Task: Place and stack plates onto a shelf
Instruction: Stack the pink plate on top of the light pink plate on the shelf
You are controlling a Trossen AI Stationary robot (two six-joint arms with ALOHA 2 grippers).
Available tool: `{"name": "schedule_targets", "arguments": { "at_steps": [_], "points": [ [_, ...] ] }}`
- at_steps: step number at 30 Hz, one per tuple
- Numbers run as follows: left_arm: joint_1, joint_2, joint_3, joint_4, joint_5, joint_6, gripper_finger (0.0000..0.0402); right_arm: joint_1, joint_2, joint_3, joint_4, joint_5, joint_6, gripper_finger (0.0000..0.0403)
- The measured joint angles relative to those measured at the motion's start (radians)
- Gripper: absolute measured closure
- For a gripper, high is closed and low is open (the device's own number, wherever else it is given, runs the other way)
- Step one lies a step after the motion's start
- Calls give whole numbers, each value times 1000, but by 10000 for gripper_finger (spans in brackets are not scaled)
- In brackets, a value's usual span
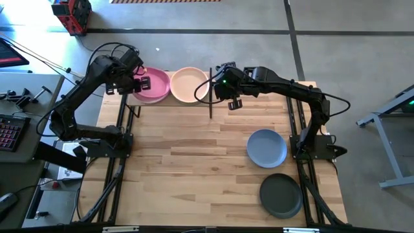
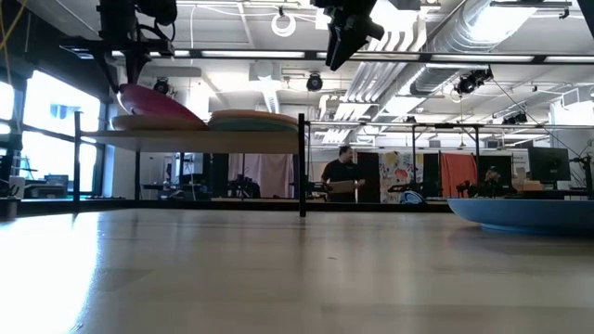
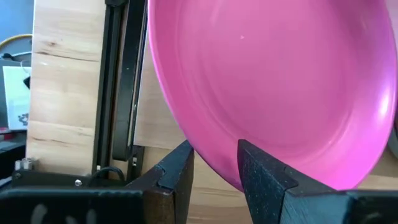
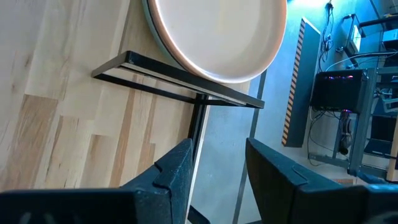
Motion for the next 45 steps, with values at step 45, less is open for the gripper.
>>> {"name": "schedule_targets", "arguments": {
  "at_steps": [45],
  "points": [
    [-16, -6, 53, 69, 169, -312, 291, 0, 0, 0, 6, -53, 68, 269]
  ]
}}
